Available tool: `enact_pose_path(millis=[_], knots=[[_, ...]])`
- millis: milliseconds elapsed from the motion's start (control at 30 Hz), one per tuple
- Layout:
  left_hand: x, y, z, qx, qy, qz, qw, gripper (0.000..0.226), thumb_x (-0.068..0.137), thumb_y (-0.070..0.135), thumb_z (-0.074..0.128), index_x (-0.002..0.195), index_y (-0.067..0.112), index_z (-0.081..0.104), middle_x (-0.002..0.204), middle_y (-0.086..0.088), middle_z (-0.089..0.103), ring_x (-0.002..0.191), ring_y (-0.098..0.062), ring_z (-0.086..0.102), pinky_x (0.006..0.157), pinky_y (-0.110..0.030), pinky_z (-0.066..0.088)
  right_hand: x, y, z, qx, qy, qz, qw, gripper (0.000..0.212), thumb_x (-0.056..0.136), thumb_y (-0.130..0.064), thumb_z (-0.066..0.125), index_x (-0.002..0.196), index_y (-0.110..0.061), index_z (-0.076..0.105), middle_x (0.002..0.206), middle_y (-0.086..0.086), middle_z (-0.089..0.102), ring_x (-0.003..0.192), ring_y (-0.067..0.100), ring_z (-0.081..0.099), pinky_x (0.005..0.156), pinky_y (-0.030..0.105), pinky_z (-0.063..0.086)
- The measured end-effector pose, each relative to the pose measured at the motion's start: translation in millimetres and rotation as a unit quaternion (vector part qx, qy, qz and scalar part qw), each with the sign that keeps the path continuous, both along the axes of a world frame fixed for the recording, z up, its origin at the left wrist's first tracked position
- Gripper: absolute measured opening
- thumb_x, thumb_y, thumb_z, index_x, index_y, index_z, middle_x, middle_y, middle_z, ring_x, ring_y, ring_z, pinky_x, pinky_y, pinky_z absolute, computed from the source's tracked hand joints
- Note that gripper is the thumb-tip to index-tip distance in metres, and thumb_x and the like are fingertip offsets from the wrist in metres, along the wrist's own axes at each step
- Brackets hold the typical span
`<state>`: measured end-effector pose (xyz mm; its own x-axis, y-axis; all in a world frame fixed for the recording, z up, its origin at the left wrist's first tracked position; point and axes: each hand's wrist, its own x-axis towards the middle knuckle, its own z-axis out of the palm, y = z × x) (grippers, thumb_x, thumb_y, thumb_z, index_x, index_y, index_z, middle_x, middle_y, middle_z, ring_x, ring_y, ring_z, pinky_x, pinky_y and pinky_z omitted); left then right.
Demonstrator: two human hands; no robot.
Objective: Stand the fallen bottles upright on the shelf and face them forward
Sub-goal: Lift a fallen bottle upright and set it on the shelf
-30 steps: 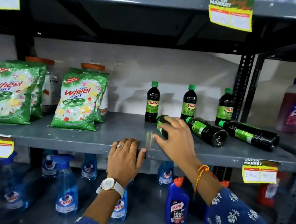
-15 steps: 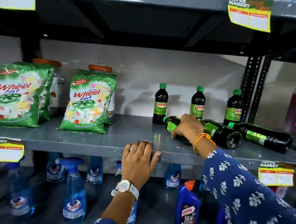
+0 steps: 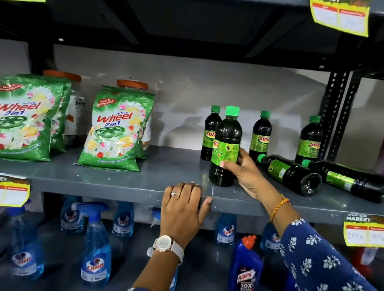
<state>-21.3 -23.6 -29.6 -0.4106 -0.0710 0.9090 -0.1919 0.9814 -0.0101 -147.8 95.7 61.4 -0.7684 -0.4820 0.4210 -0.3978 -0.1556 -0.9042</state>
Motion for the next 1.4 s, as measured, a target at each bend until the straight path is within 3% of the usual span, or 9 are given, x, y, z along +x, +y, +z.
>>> enact_pose_path(millis=[100,200,267,467,633,767,900,1133,1400], knots=[[1,1,0,0.009,-0.008,0.001,1.000,0.040,0.095,0.042,0.035,0.091,0.013,0.062,0.092,-0.006,0.066,0.085,-0.027,0.059,0.085,-0.039,0.035,0,1,1,-0.010,-0.013,0.035,0.999,0.044,0.076,-0.006,0.066,0.114,-0.020,0.049,0.105,0.001,0.065,0.100,0.015,0.060,0.084,0.025,0.045],[2,1,1,0.012,-0.017,0.002,1.000,0.040,0.095,0.042,0.035,0.092,0.013,0.062,0.092,-0.006,0.066,0.085,-0.027,0.059,0.085,-0.038,0.034,2,0,2,0.007,0.010,0.013,1.000,0.074,0.064,-0.033,0.075,0.128,-0.022,0.039,0.111,-0.009,0.059,0.101,0.006,0.057,0.081,0.020,0.043],[2,2,1,0.013,-0.018,0.001,1.000,0.040,0.095,0.042,0.035,0.092,0.013,0.062,0.093,-0.006,0.066,0.085,-0.026,0.059,0.085,-0.038,0.035,2,-2,0,0.049,0.049,-0.048,0.996,0.087,0.056,-0.029,0.082,0.125,-0.018,0.030,0.107,-0.012,0.050,0.100,0.006,0.053,0.085,0.024,0.042],[2,3,-1,0.022,-0.007,-0.004,1.000,0.042,0.096,0.043,0.034,0.092,0.013,0.063,0.094,-0.007,0.066,0.087,-0.028,0.059,0.086,-0.040,0.037,-2,3,-2,0.020,-0.013,0.024,0.999,0.070,0.070,0.009,0.067,0.122,-0.022,0.031,0.110,0.009,0.060,0.112,0.026,0.054,0.099,0.043,0.040],[1,4,-1,0.025,-0.004,-0.006,1.000,0.038,0.094,0.041,0.037,0.092,0.013,0.063,0.095,-0.007,0.066,0.088,-0.028,0.059,0.086,-0.040,0.037,-2,1,-1,0.025,-0.014,-0.001,1.000,0.079,0.060,-0.011,0.080,0.123,-0.020,0.033,0.112,0.006,0.057,0.104,0.019,0.055,0.086,0.033,0.045],[1,4,-1,0.023,-0.003,-0.007,1.000,0.038,0.094,0.041,0.038,0.091,0.013,0.062,0.095,-0.007,0.066,0.088,-0.028,0.059,0.086,-0.040,0.037,-3,2,-3,0.023,-0.020,-0.004,1.000,0.051,0.072,0.003,0.068,0.116,-0.008,0.043,0.120,0.019,0.055,0.113,0.029,0.053,0.099,0.040,0.043],[0,3,-2,0.019,-0.002,-0.004,1.000,0.037,0.094,0.041,0.039,0.092,0.013,0.062,0.095,-0.007,0.066,0.088,-0.028,0.059,0.086,-0.039,0.036,-2,4,-2,0.014,-0.024,0.045,0.999,0.047,0.076,0.002,0.065,0.119,-0.008,0.051,0.120,0.014,0.060,0.117,0.025,0.054,0.104,0.039,0.039],[1,4,-1,0.020,-0.013,0.003,1.000,0.036,0.094,0.041,0.037,0.090,0.013,0.059,0.092,-0.007,0.064,0.086,-0.028,0.057,0.085,-0.039,0.035,3,0,-3,0.100,0.063,-0.100,0.988,0.058,0.060,-0.020,0.083,0.105,-0.017,0.047,0.095,-0.011,0.056,0.093,0.007,0.051,0.072,0.017,0.039],[7,7,2,0.034,-0.039,0.013,0.999,0.034,0.095,0.041,0.036,0.090,0.014,0.056,0.090,-0.006,0.061,0.083,-0.027,0.054,0.085,-0.039,0.033,20,5,0,0.157,0.109,-0.140,0.972,0.055,0.066,-0.026,0.079,0.113,-0.015,0.054,0.115,0.002,0.060,0.103,0.012,0.051,0.087,0.027,0.037]])
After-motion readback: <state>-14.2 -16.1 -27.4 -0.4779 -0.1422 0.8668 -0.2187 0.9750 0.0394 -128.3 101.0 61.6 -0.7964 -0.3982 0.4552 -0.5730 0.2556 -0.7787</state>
